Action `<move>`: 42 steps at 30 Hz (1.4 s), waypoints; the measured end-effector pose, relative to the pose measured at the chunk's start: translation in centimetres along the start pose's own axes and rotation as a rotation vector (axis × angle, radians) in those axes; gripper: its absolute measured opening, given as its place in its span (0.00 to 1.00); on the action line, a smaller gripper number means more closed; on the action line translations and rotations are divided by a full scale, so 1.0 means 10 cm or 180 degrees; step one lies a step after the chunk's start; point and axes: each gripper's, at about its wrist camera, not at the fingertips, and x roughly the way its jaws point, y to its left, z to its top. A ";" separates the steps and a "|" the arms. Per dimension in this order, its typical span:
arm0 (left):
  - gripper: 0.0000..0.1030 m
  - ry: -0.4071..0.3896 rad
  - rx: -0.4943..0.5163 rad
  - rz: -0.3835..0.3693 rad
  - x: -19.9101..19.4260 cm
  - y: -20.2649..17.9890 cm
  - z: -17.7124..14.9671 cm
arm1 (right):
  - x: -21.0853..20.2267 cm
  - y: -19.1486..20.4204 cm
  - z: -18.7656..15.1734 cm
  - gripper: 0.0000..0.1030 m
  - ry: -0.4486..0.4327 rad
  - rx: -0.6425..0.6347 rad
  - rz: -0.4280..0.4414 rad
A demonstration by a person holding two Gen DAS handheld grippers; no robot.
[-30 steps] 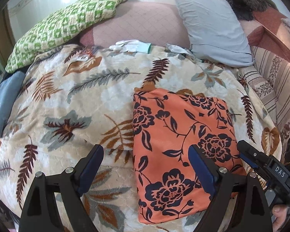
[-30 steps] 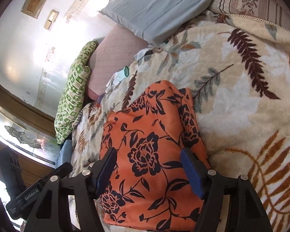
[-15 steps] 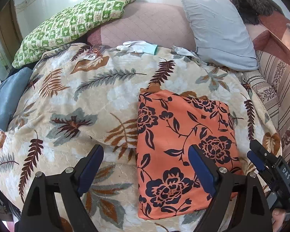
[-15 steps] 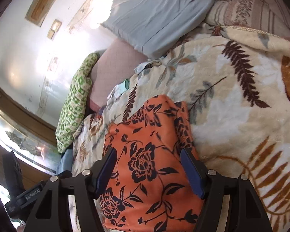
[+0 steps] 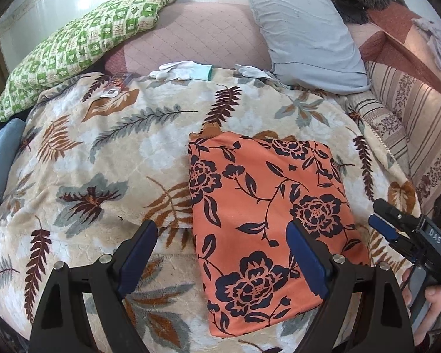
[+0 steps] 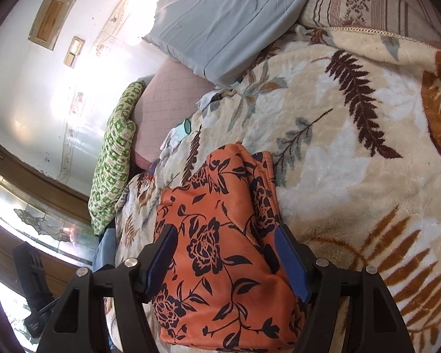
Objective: Fold small clothes
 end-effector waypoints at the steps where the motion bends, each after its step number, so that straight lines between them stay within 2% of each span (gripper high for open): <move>1: 0.87 -0.0006 0.0004 -0.0060 -0.01 0.05 0.00 | 0.01 -0.03 0.00 0.70 0.0060 -0.0007 0.0014; 4: 0.87 -0.0007 0.0017 -0.0196 0.00 0.18 -0.01 | 0.02 -0.11 0.01 0.70 0.0187 0.0012 0.0054; 9: 0.87 0.0014 -0.0058 -0.0383 0.14 0.38 -0.02 | 0.06 -0.21 0.02 0.70 0.0232 0.0249 0.0218; 14: 0.87 0.0182 -0.0225 -0.0716 0.32 0.45 -0.03 | 0.12 -0.13 0.05 0.70 0.0178 0.0206 0.0034; 19: 0.87 0.0291 -0.0222 -0.0811 0.46 0.37 -0.09 | 0.23 -0.23 0.08 0.70 0.0233 0.0277 -0.0211; 22: 0.87 0.0344 -0.0146 -0.0740 0.46 0.33 -0.12 | 0.28 -0.28 0.09 0.70 0.0260 0.0357 -0.0190; 25: 0.87 0.0369 -0.0141 -0.0586 0.42 0.31 -0.11 | 0.26 -0.24 0.10 0.70 0.0174 0.0375 -0.0134; 29: 0.87 0.0322 -0.0187 -0.0329 0.22 0.21 -0.09 | 0.18 -0.03 0.04 0.70 0.0012 0.0144 -0.0204; 33: 0.87 0.0306 -0.0320 -0.0207 0.00 0.12 -0.13 | 0.18 0.23 -0.08 0.70 -0.0031 -0.0044 -0.0184; 35: 0.87 0.0319 -0.0373 -0.0151 -0.08 0.07 -0.15 | 0.16 0.43 -0.14 0.70 -0.0119 -0.0260 -0.0178; 38: 0.87 0.0271 -0.0444 -0.0047 -0.22 0.03 -0.14 | 0.12 0.74 -0.33 0.70 -0.0318 -0.0825 -0.0358; 40: 0.87 0.0214 -0.0519 -0.0004 -0.30 0.02 -0.11 | 0.10 0.87 -0.47 0.70 -0.0413 -0.1187 -0.0496; 42: 0.87 0.0171 -0.0564 0.0040 -0.34 0.02 -0.10 | 0.06 0.91 -0.55 0.70 -0.0461 -0.1366 -0.0500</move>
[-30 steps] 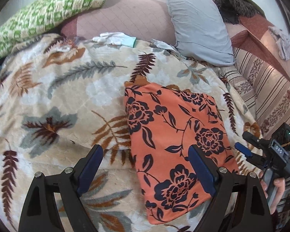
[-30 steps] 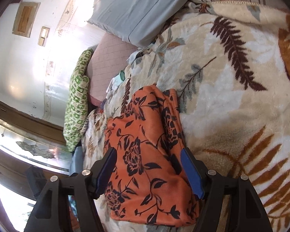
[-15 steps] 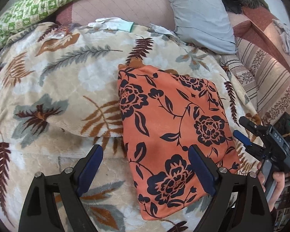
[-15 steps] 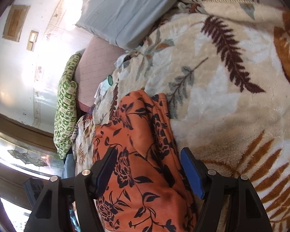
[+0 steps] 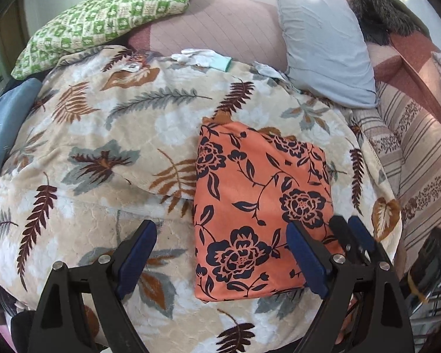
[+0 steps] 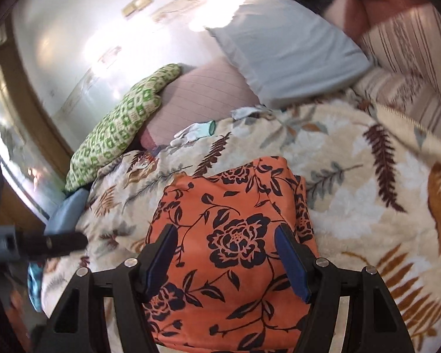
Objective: Fold small clothes
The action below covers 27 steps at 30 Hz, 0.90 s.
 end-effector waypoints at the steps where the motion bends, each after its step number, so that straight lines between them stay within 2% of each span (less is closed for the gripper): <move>1: 0.87 -0.0011 -0.0019 0.0026 -0.01 -0.01 0.00 | -0.03 0.00 -0.02 0.70 -0.0028 -0.0030 0.0026; 11: 0.87 0.0070 0.0012 0.0149 0.05 -0.08 -0.05 | -0.14 -0.31 0.03 0.70 -0.0098 0.0403 0.0094; 17: 0.87 0.0040 -0.0116 0.0090 -0.08 -0.10 0.00 | -0.13 -0.22 0.01 0.70 -0.0076 0.0212 0.0001; 21: 0.87 0.0002 -0.0091 0.0047 -0.15 -0.19 0.01 | -0.17 -0.19 -0.03 0.70 -0.0078 0.0074 -0.0056; 27: 0.87 0.0052 0.0011 -0.0042 -0.09 -0.36 -0.05 | -0.23 -0.30 -0.04 0.70 -0.0076 0.0149 -0.0097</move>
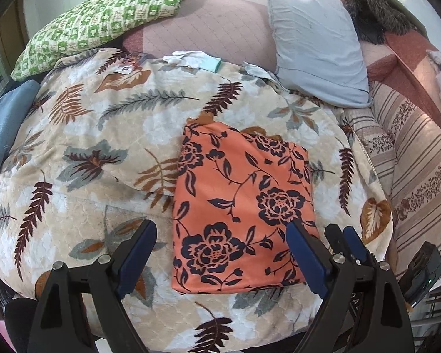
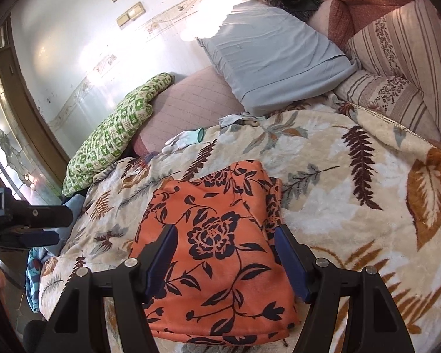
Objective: Fold small clothes
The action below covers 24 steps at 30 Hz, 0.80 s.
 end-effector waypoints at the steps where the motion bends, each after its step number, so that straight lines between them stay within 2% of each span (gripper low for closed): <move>1: 0.87 0.0017 0.0024 -0.0012 0.02 -0.02 -0.01 | -0.01 -0.03 0.00 0.70 0.0003 0.0031 -0.0005; 8: 0.87 0.0067 0.0052 -0.0097 0.12 0.02 -0.04 | -0.04 -0.14 0.05 0.70 -0.0021 0.0180 -0.0051; 16: 0.87 0.0098 -0.0085 -0.0182 0.29 0.41 -0.01 | 0.06 -0.24 0.07 0.70 0.0124 0.0221 -0.0097; 20: 0.87 0.0068 -0.0081 -0.0300 0.34 0.66 0.00 | 0.16 -0.43 0.04 0.70 0.0375 0.0403 0.0109; 24: 0.87 0.0062 -0.0032 -0.0472 0.43 0.83 0.05 | 0.26 -0.74 0.05 0.70 0.0557 0.0857 0.0456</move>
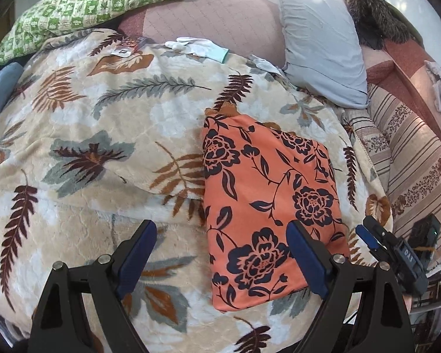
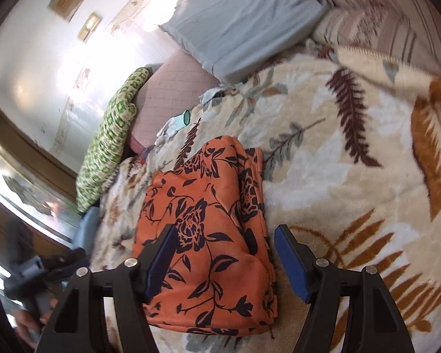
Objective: Fold small clothes
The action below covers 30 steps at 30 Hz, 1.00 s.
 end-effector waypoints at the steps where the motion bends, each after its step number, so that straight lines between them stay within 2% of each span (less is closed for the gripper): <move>1: 0.87 0.0022 -0.0001 -0.0068 0.03 0.03 0.02 | 0.03 -0.06 0.02 0.70 0.0044 0.0108 0.0061; 5: 0.87 0.0114 0.0084 -0.0319 0.17 0.06 0.08 | 0.15 -0.15 0.10 0.70 0.0154 0.0352 0.0175; 8: 0.87 0.0246 0.0132 -0.0521 0.35 0.02 0.12 | 0.23 -0.15 0.17 0.70 0.0128 0.0423 0.0061; 12: 0.87 0.0416 0.0124 -0.0648 0.63 0.01 0.13 | 0.43 -0.23 0.22 0.70 0.0271 0.0580 -0.0016; 14: 0.87 0.0516 0.0121 -0.0714 0.75 0.03 0.09 | 0.51 -0.22 0.22 0.70 0.0336 0.0561 -0.0085; 18: 0.87 0.0625 0.0192 -0.0829 0.88 0.08 0.01 | 0.70 -0.15 0.16 0.70 0.0581 0.0471 -0.0011; 21: 0.87 0.0675 0.0179 -0.0950 0.96 0.13 -0.05 | 0.88 -0.13 0.11 0.71 0.0788 0.0377 -0.0190; 25: 0.87 0.0734 0.0261 -0.0927 1.05 0.12 -0.12 | 1.01 -0.10 0.10 0.80 0.0823 0.0327 -0.0174; 28: 0.87 0.0668 0.0369 -0.0846 1.07 0.05 -0.13 | 1.09 -0.02 0.09 0.80 0.0817 0.0243 -0.0140; 29: 0.87 0.0675 0.0350 -0.0851 1.10 0.04 -0.12 | 1.13 0.04 0.08 0.75 0.0832 0.0156 -0.0124; 30: 0.87 0.0680 0.0323 -0.0891 1.13 0.03 -0.11 | 1.18 0.12 0.06 0.65 0.0862 0.0051 -0.0138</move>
